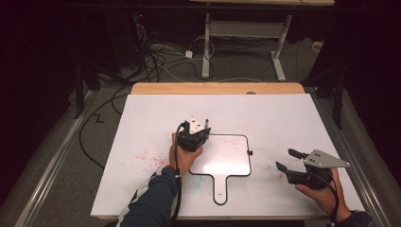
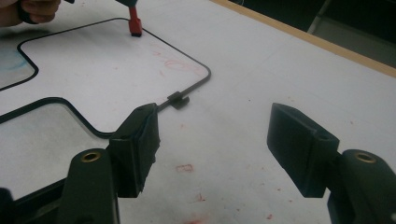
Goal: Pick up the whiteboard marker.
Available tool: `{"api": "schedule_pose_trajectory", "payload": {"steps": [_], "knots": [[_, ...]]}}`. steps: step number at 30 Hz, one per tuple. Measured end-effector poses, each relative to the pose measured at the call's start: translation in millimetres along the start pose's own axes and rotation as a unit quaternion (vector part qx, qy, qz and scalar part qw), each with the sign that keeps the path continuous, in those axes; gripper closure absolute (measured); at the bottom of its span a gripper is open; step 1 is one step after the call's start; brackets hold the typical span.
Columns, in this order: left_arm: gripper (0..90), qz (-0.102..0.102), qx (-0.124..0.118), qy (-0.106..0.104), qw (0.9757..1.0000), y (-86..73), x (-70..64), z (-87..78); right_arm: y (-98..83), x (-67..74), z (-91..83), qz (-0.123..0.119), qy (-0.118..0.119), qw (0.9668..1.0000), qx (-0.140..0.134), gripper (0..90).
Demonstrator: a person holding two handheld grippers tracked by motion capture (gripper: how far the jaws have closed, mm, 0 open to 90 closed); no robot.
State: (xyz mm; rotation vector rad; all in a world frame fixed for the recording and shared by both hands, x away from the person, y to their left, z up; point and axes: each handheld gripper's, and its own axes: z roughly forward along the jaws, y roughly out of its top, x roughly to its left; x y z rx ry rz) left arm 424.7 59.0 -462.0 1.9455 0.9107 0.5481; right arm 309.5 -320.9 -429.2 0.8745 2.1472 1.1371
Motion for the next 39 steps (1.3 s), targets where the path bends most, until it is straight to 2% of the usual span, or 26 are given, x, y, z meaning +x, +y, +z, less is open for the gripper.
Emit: {"api": "schedule_pose_trajectory", "payload": {"steps": [1,2,3,5,14,19,26,30,33,34,39], "knots": [[78.6,-0.013,-0.004,0.010,0.9999,-1.8,5.7,-0.9,0.0,0.0,0.0,0.000,0.000,1.0000,0.000,35.6],[78.7,-0.018,-0.005,0.010,0.9998,-2.5,8.4,-0.9,0.3,0.1,-0.2,0.001,0.000,1.0000,0.000,35.6],[78.7,-0.034,-0.011,0.006,0.9994,-2.7,9.2,0.8,0.5,0.1,0.0,0.000,0.000,1.0000,-0.001,35.6],[78.7,-0.026,-0.009,0.007,0.9996,0.0,3.4,4.7,1.4,1.2,0.5,-0.001,0.000,1.0000,-0.001,35.5],[78.7,0.006,-0.004,-0.030,0.9995,22.0,-39.6,33.4,1.4,1.0,3.2,-0.002,0.006,1.0000,0.001,35.6],[78.7,0.028,0.001,-0.059,0.9978,33.5,-66.9,46.5,1.2,-1.4,0.2,0.000,0.004,1.0000,-0.003,35.7],[78.7,0.051,0.004,-0.077,0.9957,46.0,-92.8,62.2,0.0,-2.7,-2.2,0.003,0.001,1.0000,-0.004,35.7],[78.7,0.053,0.002,-0.080,0.9954,49.6,-98.8,68.5,-0.4,-3.5,-3.1,0.005,0.002,1.0000,-0.004,35.7],[78.7,0.066,0.001,-0.075,0.9950,51.3,-103.8,71.1,-0.7,-3.2,-3.2,0.004,0.002,1.0000,-0.002,35.7],[78.7,0.069,0.001,-0.074,0.9948,51.4,-103.3,71.3,-0.6,-3.3,-3.4,0.004,0.002,1.0000,-0.004,35.7],[78.7,0.061,-0.001,-0.060,0.9963,50.1,-91.2,72.0,-0.6,-3.7,-4.3,0.001,-0.002,1.0000,-0.004,35.7]]}}
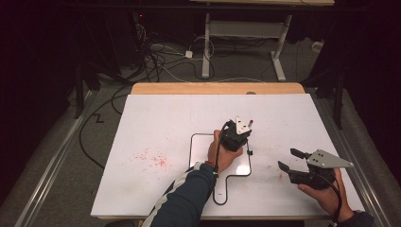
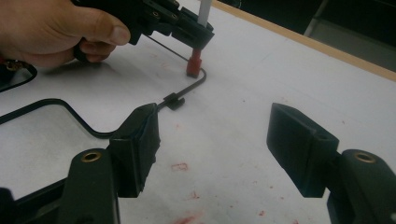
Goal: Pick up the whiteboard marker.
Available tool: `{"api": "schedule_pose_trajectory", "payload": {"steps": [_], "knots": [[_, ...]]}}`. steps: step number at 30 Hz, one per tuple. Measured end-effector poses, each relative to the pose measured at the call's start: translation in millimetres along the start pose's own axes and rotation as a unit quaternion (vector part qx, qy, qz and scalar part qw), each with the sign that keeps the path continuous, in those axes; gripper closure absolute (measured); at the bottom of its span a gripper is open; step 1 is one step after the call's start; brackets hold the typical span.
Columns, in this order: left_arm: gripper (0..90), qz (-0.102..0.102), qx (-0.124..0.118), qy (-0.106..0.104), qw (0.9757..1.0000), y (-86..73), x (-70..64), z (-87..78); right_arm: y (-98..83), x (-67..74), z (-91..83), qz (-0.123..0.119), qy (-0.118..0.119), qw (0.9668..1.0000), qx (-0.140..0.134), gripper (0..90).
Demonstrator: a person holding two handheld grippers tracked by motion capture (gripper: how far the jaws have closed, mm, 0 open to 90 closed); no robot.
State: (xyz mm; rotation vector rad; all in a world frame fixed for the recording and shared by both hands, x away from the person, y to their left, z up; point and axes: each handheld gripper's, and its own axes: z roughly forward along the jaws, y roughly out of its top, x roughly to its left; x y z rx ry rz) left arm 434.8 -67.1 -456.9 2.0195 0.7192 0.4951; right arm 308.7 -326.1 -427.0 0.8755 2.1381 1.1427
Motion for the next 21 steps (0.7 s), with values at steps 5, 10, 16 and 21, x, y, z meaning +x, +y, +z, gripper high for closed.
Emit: {"api": "schedule_pose_trajectory", "payload": {"steps": [5,10,16,21], "knots": [[78.7,-0.026,-0.005,-0.005,0.9996,-3.6,6.7,-2.9,0.4,0.0,0.0,-0.002,0.000,1.0000,-0.002,35.7],[78.7,0.002,-0.004,-0.020,0.9998,0.2,-9.3,0.2,0.5,0.8,1.3,-0.002,0.001,1.0000,0.000,35.7],[78.7,-0.001,0.002,-0.013,0.9999,-3.1,5.0,-5.4,2.5,-0.4,2.2,0.000,0.003,1.0000,-0.001,35.7],[78.6,-0.001,0.004,-0.011,0.9999,-4.8,13.5,-7.3,4.1,-3.6,3.9,0.006,0.001,1.0000,-0.003,35.7]]}}
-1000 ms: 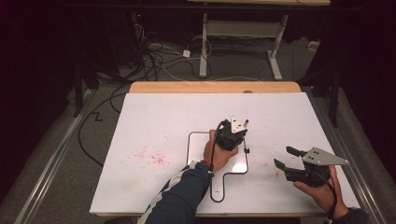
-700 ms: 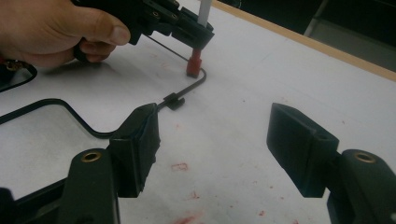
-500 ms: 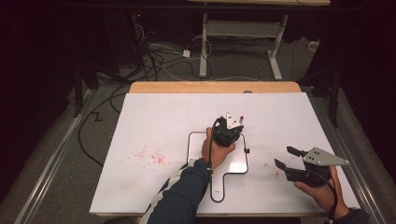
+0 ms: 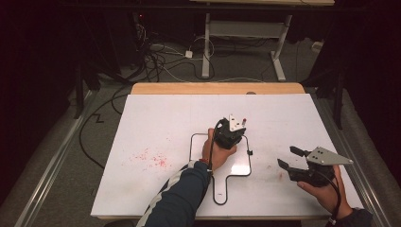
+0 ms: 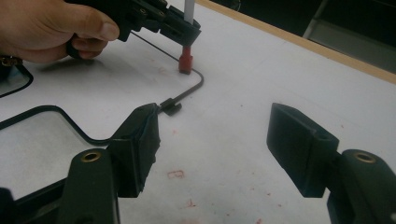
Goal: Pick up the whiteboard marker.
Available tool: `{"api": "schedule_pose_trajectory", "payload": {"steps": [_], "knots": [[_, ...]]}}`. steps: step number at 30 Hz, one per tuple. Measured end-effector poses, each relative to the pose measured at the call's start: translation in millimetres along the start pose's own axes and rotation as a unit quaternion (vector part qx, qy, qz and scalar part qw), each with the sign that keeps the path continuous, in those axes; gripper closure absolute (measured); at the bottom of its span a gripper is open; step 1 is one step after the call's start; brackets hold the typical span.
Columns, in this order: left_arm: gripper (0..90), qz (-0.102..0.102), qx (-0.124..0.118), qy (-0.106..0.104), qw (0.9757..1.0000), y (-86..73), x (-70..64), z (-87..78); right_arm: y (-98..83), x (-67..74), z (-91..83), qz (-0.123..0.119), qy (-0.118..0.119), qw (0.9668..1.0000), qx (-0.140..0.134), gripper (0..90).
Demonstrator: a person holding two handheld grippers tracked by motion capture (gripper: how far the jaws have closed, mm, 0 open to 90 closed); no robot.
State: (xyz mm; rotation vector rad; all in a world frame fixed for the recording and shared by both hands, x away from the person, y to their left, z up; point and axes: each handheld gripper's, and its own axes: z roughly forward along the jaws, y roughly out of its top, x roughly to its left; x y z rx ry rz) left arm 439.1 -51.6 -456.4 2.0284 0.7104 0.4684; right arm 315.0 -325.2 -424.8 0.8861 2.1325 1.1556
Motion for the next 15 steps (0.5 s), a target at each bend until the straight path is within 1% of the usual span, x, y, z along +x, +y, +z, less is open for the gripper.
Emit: {"api": "schedule_pose_trajectory", "payload": {"steps": [5,7,9,11,13,15], "knots": [[78.7,-0.005,0.003,0.005,1.0000,-3.3,6.1,-5.1,0.0,1.9,2.4,-0.005,0.002,1.0000,0.003,35.7],[78.7,-0.005,0.005,0.010,0.9999,-5.8,9.9,-8.9,0.0,2.6,2.8,-0.007,0.002,1.0000,0.005,35.7],[78.6,-0.015,0.004,0.010,0.9998,-9.5,16.2,-13.4,-0.1,2.3,2.9,-0.007,0.002,1.0000,0.002,35.7],[78.6,-0.030,0.000,0.008,0.9995,-13.1,21.3,-17.3,0.2,2.0,2.7,-0.007,0.002,1.0000,0.002,35.8],[78.6,-0.041,-0.004,0.004,0.9992,-14.7,23.0,-17.9,1.5,1.7,3.2,-0.006,0.002,1.0000,0.001,35.8],[78.6,-0.039,-0.005,0.002,0.9992,-13.2,20.8,-15.4,3.0,1.9,4.9,-0.005,0.006,1.0000,-0.001,35.8]]}}
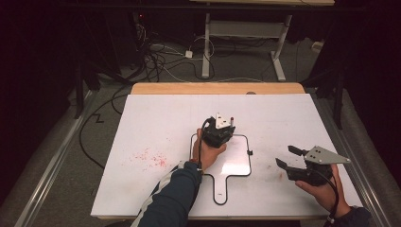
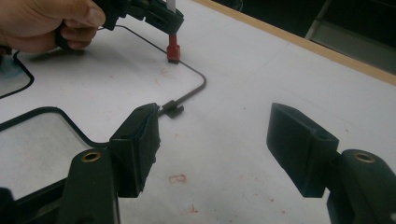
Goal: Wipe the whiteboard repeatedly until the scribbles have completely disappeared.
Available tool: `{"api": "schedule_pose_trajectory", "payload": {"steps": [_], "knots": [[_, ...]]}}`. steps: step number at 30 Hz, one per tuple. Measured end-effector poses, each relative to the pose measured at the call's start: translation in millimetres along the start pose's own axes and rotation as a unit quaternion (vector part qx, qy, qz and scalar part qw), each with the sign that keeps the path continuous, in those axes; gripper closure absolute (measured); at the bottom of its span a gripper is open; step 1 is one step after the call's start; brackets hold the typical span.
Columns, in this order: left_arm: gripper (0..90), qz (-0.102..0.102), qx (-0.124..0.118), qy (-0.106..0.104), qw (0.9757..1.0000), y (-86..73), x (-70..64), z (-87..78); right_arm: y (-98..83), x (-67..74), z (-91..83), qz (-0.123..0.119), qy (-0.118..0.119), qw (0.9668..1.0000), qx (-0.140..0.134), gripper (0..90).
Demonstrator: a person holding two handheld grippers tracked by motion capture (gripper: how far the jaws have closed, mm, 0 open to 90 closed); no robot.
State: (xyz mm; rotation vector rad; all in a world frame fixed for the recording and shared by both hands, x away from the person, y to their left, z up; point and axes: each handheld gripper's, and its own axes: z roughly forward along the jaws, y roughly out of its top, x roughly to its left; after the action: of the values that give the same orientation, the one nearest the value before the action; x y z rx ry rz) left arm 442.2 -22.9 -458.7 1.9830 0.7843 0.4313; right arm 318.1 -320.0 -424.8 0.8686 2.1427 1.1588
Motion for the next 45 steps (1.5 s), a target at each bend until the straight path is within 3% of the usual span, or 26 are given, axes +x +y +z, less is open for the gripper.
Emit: {"api": "schedule_pose_trajectory", "payload": {"steps": [9,12,15,19,24,28,30,34,38,42,45], "knots": [[78.6,0.026,-0.003,-0.039,0.9989,7.0,-33.6,11.9,-0.9,1.7,3.8,-0.005,0.010,0.9999,0.003,35.8],[78.7,0.044,0.004,-0.033,0.9985,10.3,-37.8,13.9,-1.1,1.9,2.9,-0.007,0.010,0.9999,0.003,35.8],[78.7,0.055,0.010,-0.005,0.9985,10.7,-32.3,13.5,-1.4,1.2,1.7,-0.010,0.006,0.9999,0.003,35.8],[78.7,0.025,0.015,-0.002,0.9996,6.5,-16.7,4.4,-0.8,1.8,-0.2,-0.011,0.006,0.9999,-0.001,35.8],[78.7,0.009,0.013,-0.011,0.9998,1.4,-16.7,-3.1,-1.4,2.9,0.9,-0.011,0.007,0.9999,0.002,35.8],[78.7,0.054,0.017,-0.031,0.9979,4.9,-40.2,0.7,0.2,4.9,1.1,-0.014,0.008,0.9999,0.001,35.8],[78.6,0.065,0.017,-0.036,0.9971,4.9,-45.9,0.7,0.6,5.4,1.0,-0.015,0.008,0.9999,-0.001,35.8],[78.7,0.065,0.021,-0.021,0.9975,3.8,-35.7,-2.2,-0.6,4.5,2.7,-0.014,0.009,0.9999,0.004,35.8],[78.7,0.038,0.023,-0.006,0.9990,-1.5,-12.4,-11.1,-0.5,4.0,1.0,-0.013,0.008,0.9999,0.001,35.8],[78.7,0.034,0.024,0.006,0.9991,-8.4,3.0,-22.0,-1.0,2.7,-0.2,-0.012,0.005,0.9999,0.002,35.8],[78.7,0.017,0.020,0.009,0.9996,-12.4,13.3,-26.5,-0.2,2.9,0.3,-0.015,0.003,0.9999,0.000,35.8]]}}
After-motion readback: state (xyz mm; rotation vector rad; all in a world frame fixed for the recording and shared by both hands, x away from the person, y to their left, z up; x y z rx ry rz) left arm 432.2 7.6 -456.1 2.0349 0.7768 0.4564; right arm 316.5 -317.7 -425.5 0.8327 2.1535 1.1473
